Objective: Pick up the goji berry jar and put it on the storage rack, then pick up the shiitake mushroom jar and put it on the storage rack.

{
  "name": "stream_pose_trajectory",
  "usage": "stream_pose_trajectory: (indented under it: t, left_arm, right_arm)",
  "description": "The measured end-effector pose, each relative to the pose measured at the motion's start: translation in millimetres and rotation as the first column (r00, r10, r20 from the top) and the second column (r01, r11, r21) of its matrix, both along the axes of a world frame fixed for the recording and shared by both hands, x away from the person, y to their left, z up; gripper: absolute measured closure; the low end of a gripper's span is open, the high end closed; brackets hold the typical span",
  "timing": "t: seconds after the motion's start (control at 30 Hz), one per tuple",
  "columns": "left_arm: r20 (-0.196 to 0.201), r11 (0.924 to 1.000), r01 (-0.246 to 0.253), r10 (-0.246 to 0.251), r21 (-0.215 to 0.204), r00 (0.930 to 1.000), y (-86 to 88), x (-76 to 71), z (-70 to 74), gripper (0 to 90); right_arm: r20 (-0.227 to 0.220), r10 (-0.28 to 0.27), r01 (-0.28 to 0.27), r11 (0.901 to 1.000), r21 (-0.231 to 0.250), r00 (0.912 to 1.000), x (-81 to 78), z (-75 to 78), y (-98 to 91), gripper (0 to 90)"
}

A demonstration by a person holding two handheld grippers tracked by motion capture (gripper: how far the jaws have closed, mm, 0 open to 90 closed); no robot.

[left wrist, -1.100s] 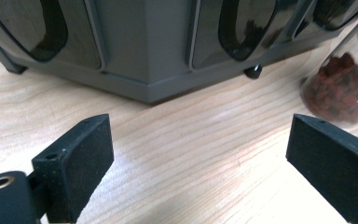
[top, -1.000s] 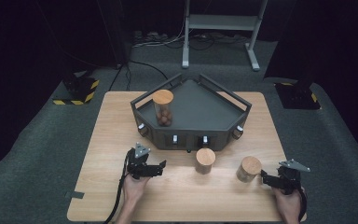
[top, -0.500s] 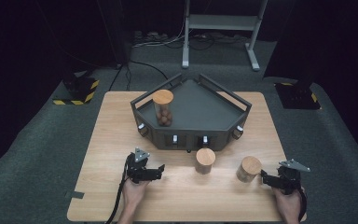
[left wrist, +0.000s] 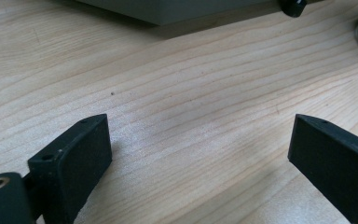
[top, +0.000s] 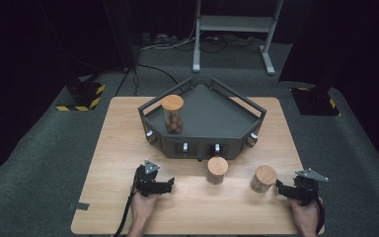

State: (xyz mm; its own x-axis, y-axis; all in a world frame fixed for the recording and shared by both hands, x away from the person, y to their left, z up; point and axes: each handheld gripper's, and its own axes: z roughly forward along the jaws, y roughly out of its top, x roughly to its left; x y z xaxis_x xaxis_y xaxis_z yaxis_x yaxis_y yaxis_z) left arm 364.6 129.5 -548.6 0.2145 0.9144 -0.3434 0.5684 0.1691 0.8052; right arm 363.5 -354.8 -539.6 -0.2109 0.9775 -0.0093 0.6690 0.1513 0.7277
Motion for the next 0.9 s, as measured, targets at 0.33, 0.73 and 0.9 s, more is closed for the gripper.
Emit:
stream_pose_trajectory:
  t: [0.33, 0.73, 0.9]
  left_arm:
    - [0.013, 0.9986, 0.002, -0.003, 0.052, 0.9999, -4.5, -1.2, -2.6, 6.2]
    - [0.008, 0.9956, 0.0, -0.001, 0.094, 1.0, -9.8, -1.8, -4.6, 2.6]
    - [0.009, 0.9956, 0.0, 0.0, 0.094, 1.0, -10.1, -1.9, -4.7, 2.2]
  right_arm:
    - [-0.006, 0.014, -0.014, 0.9999, -0.005, 0.9999, 0.7, -0.3, 0.3, 6.8]
    - [-0.003, 0.03, -0.03, 0.9994, 0.018, 0.9995, -4.3, 0.7, -4.5, 5.0]
    - [0.022, 0.035, -0.035, 0.9993, 0.015, 0.9992, -12.5, 7.5, -4.3, 5.7]
